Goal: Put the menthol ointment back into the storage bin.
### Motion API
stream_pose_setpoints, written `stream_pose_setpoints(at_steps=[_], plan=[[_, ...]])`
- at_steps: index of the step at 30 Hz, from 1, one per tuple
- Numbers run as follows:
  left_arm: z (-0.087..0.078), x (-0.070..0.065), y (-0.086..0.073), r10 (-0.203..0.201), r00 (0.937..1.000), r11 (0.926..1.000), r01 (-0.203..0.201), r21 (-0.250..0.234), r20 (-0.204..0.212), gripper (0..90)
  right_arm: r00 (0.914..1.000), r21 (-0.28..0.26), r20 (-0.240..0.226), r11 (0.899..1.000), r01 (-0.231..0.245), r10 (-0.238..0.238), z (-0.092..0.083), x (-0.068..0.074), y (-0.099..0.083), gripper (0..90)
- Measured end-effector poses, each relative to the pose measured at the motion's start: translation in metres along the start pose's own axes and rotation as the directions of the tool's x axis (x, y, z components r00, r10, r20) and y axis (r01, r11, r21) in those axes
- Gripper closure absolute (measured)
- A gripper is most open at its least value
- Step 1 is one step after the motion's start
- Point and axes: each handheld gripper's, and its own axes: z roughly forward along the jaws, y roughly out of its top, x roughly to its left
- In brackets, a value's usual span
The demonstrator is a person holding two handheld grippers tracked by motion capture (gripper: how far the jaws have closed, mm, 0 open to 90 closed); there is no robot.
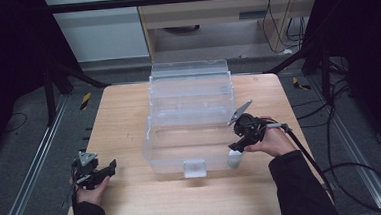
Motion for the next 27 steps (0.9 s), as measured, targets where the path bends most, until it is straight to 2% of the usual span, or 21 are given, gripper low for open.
stream_pose_setpoints(at_steps=[3,4,6,9,10,11,13,14,16,17,20,21,22,23,24,25,26,27], plan=[[0.000,0.000,0.000,-0.001,1.0000,1.0000,0.001,0.001,0.000,30.6,0.9985,-0.097,0.038,0.995,-0.035,0.038,-0.013,-0.001,-0.008,34.1],[0.000,0.000,0.000,0.001,1.0000,1.0000,-0.001,0.001,-0.001,30.6,0.9960,-0.146,0.055,0.987,-0.061,0.070,-0.019,-0.002,-0.012,32.7],[0.000,-0.001,0.000,0.000,1.0000,1.0000,0.000,0.001,0.001,30.6,0.9895,-0.196,0.074,0.975,-0.107,0.124,-0.026,-0.002,-0.020,27.4],[0.000,-0.002,0.000,-0.001,1.0000,1.0000,0.001,-0.001,0.003,30.6,0.9751,-0.287,0.108,0.945,-0.156,0.194,-0.035,-0.002,-0.037,24.3],[0.000,-0.002,0.000,-0.001,1.0000,1.0000,0.001,-0.001,0.003,30.8,0.9751,-0.287,0.108,0.945,-0.156,0.194,-0.035,-0.002,-0.037,24.3],[0.000,-0.002,0.000,-0.001,1.0000,1.0000,0.001,0.000,0.004,30.9,0.9596,-0.370,0.125,0.909,-0.191,0.252,-0.040,-0.002,-0.053,20.5],[0.000,-0.002,0.000,-0.003,1.0000,1.0000,0.003,0.002,0.005,31.3,0.9482,-0.405,0.128,0.888,-0.218,0.291,-0.042,-0.003,-0.064,19.1],[0.000,-0.002,0.000,-0.004,1.0000,1.0000,0.004,0.003,0.005,31.3,0.9373,-0.427,0.130,0.872,-0.242,0.323,-0.042,-0.003,-0.073,17.6],[0.000,-0.002,-0.001,-0.006,1.0000,1.0000,0.006,0.003,0.005,31.3,0.9244,-0.435,0.131,0.859,-0.271,0.358,-0.041,-0.005,-0.086,16.9],[0.000,-0.002,-0.001,-0.007,1.0000,1.0000,0.007,0.004,0.004,31.3,0.9156,-0.447,0.137,0.848,-0.283,0.378,-0.040,-0.007,-0.093,16.3],[0.001,-0.002,-0.001,-0.008,1.0000,1.0000,0.008,0.003,0.005,31.4,0.8885,-0.471,0.118,0.812,-0.343,0.443,-0.030,-0.011,-0.118,15.3],[0.001,-0.002,-0.001,-0.008,1.0000,1.0000,0.008,0.003,0.005,31.4,0.8885,-0.471,0.118,0.812,-0.343,0.443,-0.030,-0.011,-0.118,15.3],[0.001,-0.001,-0.001,-0.011,0.9999,0.9999,0.011,0.006,0.007,31.4,0.8797,-0.453,0.115,0.812,-0.367,0.461,-0.025,-0.013,-0.125,14.0],[0.000,0.000,-0.001,-0.012,0.9999,0.9999,0.012,0.007,0.010,31.4,0.8595,-0.439,0.153,0.812,-0.383,0.488,-0.014,-0.018,-0.144,13.7],[0.000,0.000,-0.001,-0.012,0.9999,0.9999,0.012,0.007,0.010,31.3,0.8595,-0.439,0.153,0.812,-0.383,0.488,-0.014,-0.018,-0.144,13.7],[0.000,0.000,-0.001,-0.014,0.9998,0.9999,0.014,0.002,0.012,31.1,0.8335,-0.437,0.142,0.789,-0.432,0.534,-0.005,-0.022,-0.158,12.0],[0.000,0.000,0.000,-0.012,0.9998,0.9999,0.012,0.001,0.013,31.1,0.8335,-0.437,0.142,0.789,-0.432,0.534,-0.005,-0.022,-0.158,12.0],[0.000,0.000,0.000,-0.012,0.9998,0.9999,0.012,-0.003,0.013,30.8,0.8237,-0.432,0.135,0.781,-0.451,0.551,-0.001,-0.023,-0.164,11.9]])
